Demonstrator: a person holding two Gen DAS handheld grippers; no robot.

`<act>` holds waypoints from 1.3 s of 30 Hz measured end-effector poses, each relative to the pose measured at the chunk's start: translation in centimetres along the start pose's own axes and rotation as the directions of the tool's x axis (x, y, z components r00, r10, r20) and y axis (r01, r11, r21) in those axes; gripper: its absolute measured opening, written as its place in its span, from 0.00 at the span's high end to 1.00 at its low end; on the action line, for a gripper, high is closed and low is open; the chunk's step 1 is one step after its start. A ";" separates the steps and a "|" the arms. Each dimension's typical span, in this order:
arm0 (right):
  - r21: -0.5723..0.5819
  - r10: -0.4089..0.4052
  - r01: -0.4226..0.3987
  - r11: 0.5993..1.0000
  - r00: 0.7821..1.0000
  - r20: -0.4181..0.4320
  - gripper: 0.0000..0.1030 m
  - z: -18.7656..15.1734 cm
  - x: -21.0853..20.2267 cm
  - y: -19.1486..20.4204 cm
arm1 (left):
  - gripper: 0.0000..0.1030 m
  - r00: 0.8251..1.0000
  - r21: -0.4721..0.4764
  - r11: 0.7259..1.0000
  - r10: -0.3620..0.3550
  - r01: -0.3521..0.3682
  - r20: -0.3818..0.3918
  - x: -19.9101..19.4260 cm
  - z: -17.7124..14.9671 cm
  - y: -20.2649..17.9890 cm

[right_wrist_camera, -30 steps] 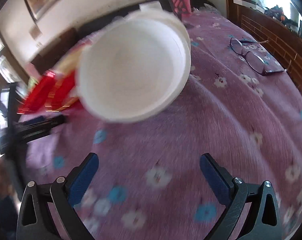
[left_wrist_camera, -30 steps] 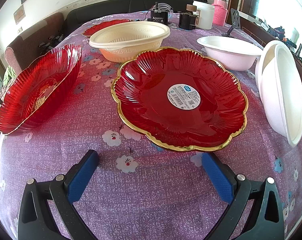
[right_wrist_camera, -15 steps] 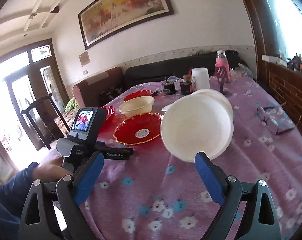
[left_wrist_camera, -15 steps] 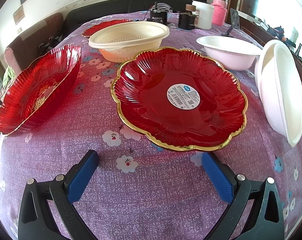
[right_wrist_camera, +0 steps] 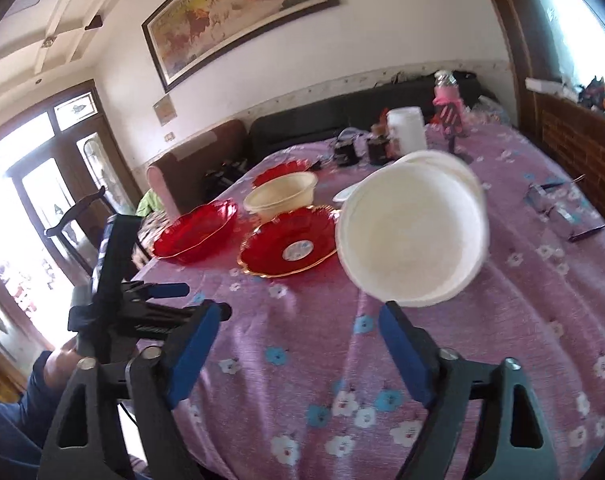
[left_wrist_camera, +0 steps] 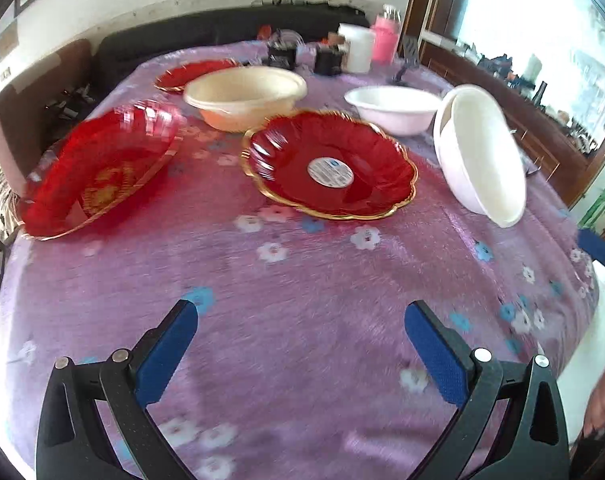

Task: Organize plates and bowls
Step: 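Move both tools toward the red 'THE WEDDING' plate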

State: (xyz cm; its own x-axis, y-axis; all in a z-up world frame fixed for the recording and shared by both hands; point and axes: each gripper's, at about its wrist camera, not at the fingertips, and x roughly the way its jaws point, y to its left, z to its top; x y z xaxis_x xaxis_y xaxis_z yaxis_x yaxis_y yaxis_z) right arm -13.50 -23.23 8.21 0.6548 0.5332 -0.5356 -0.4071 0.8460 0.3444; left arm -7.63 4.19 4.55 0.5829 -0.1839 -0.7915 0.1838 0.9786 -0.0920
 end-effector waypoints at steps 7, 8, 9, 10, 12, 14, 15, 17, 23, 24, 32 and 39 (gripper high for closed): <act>-0.012 0.070 -0.072 0.997 0.994 -0.080 0.35 1.1 3.2 2.7 | 0.00 0.986 -0.066 0.996 0.073 -0.064 0.147 -4.8 -0.9 5.8; -0.012 0.082 -0.083 0.996 0.992 -0.092 0.37 1.3 3.7 3.1 | 0.00 0.984 -0.081 0.994 0.079 -0.067 0.158 -5.2 -1.1 6.6; -0.012 0.090 -0.092 0.996 0.990 -0.106 0.38 1.6 4.3 3.6 | 0.00 0.983 -0.096 0.993 0.085 -0.070 0.165 -5.4 -1.1 7.4; -0.013 0.095 -0.097 0.995 0.988 -0.118 0.39 1.9 4.8 4.1 | 0.00 0.981 -0.112 0.991 0.090 -0.071 0.172 -5.6 -1.2 8.2; -0.016 0.109 -0.113 0.993 0.984 -0.141 0.41 2.5 5.7 5.0 | 0.00 0.978 -0.151 0.985 0.110 -0.083 0.178 -5.9 -1.4 10.3; -0.024 0.123 -0.129 0.991 0.979 -0.161 0.42 3.2 6.6 6.1 | 0.12 0.979 -0.187 0.979 0.116 -0.083 0.170 -6.1 -1.5 12.3; -0.028 0.128 -0.135 0.990 0.977 -0.172 0.43 3.6 7.1 6.6 | 0.27 0.980 -0.202 0.976 0.111 -0.077 0.166 -6.3 -1.5 13.0; -0.031 0.144 -0.152 0.988 0.971 -0.190 0.45 4.5 8.2 7.7 | 0.37 0.987 -0.240 0.969 0.096 -0.063 0.132 -5.9 -1.4 14.8; 0.043 0.173 -0.168 0.985 0.954 -0.244 0.45 6.8 12.2 8.9 | 0.35 0.994 -0.333 0.943 0.050 -0.016 0.094 -5.7 -0.5 19.3; 0.057 0.183 -0.174 0.983 0.950 -0.251 0.45 7.1 12.7 8.9 | 0.35 0.995 -0.341 0.940 0.052 -0.019 0.090 -5.7 -0.1 20.1; 0.150 0.224 -0.188 0.971 0.932 -0.284 0.44 9.5 17.1 9.1 | 0.29 0.999 -0.446 0.895 -0.006 0.022 0.038 -4.7 2.0 24.6; 0.191 0.251 -0.197 0.962 0.913 -0.322 0.43 9.9 20.2 9.8 | 0.28 1.000 -0.430 0.903 -0.002 0.008 0.014 -3.2 3.8 25.1</act>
State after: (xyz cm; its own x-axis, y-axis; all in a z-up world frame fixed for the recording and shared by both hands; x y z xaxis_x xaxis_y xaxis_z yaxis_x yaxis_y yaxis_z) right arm 2.07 -4.28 8.44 0.2911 0.7012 -0.6508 -0.3984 0.7073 0.5840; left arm -1.89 28.99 7.12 0.5935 -0.1872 -0.7828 -0.1699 0.9215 -0.3492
